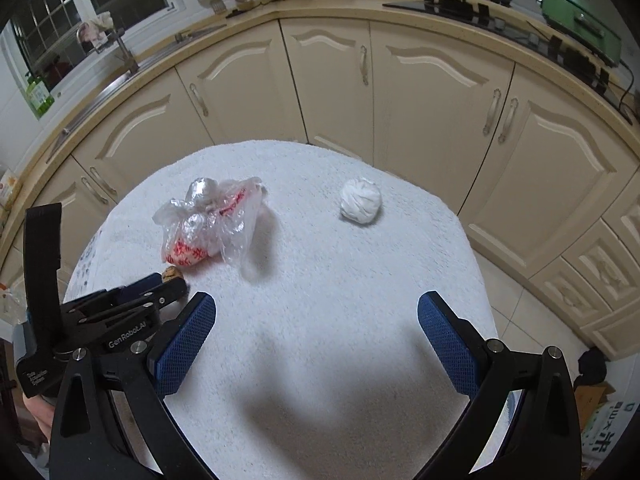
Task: Collect trash
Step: 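Grasp the brown lump with the left gripper while the right gripper grasps the clear plastic bag, then lift the brown lump and clear bag and carry them toward the blue bin, then open both grippers over the blue bin to drop the lump and bag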
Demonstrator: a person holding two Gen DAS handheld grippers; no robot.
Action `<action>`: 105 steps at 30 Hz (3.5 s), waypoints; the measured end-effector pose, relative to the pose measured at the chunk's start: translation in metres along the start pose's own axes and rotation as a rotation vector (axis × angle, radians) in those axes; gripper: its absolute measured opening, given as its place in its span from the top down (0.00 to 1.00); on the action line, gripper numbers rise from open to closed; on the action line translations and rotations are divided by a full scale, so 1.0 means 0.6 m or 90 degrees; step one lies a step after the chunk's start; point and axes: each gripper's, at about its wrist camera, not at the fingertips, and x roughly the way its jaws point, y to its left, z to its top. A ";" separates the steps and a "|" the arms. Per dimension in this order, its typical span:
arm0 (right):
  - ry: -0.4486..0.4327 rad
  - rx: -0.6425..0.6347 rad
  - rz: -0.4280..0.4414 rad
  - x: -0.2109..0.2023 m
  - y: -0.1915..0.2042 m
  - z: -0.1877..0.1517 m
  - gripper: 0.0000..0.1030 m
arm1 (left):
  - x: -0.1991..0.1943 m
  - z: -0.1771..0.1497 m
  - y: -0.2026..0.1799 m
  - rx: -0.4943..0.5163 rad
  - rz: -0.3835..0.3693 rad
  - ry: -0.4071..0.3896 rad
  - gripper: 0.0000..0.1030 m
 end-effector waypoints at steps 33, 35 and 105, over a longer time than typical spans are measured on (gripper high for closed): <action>0.088 -0.081 0.071 0.138 0.156 0.045 0.61 | -0.061 0.004 0.140 -0.138 0.123 -0.052 0.78; 0.069 -0.086 0.063 0.114 0.149 0.038 0.65 | -0.067 0.000 0.125 -0.122 0.119 -0.053 0.77; -0.031 0.273 -0.050 -0.212 -0.402 -0.321 0.59 | -0.068 -0.266 -0.475 0.302 -0.059 0.020 0.77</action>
